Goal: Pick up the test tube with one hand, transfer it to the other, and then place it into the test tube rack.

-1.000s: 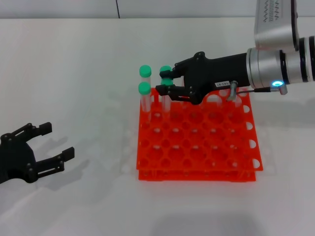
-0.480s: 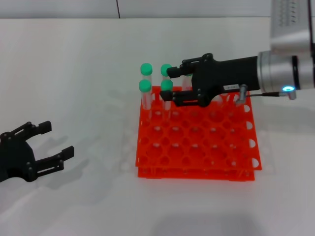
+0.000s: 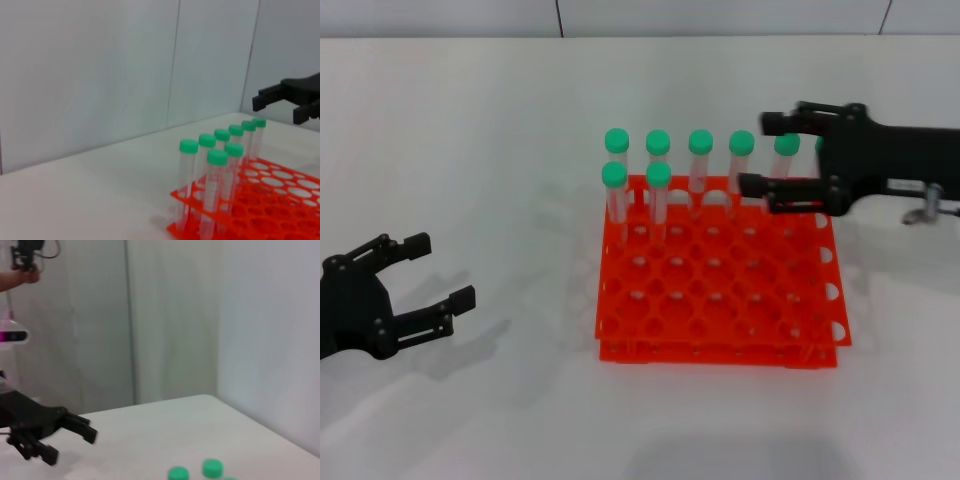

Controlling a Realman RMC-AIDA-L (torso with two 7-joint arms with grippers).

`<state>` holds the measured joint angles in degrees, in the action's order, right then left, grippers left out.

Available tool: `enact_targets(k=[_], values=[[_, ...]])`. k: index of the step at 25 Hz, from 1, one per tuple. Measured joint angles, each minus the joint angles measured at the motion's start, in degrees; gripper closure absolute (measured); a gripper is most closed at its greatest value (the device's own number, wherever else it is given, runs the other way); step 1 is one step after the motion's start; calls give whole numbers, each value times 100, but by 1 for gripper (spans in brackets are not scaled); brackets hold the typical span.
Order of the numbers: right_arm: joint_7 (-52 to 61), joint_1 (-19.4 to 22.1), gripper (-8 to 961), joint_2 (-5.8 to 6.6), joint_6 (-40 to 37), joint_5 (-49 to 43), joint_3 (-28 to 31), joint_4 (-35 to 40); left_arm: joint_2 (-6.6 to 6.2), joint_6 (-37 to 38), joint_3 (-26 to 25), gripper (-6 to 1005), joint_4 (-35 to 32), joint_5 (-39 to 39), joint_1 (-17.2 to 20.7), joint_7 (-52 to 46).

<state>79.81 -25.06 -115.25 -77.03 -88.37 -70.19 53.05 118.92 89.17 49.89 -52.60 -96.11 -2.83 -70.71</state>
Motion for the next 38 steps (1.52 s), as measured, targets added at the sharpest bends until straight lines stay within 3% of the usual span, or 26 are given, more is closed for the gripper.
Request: enact_targets(k=[7,11,17,38], values=[[-800,235,150,24,-748,88,865,-865,-45,354,-100,113,37,-24,-194,-5],[-1142,263,78,64,-924,50,1047,-1254,-154,543,-96,114,122,-97,-373,-92],[-1375,275,78,103,-977,-113,1011,-1605,-275,715,-100,114,179,-310,-631,-250],[-1367,256,78,126,-1209,-567,935,-1726,-455,835,-99,114,223,-832,-1134,-615]])
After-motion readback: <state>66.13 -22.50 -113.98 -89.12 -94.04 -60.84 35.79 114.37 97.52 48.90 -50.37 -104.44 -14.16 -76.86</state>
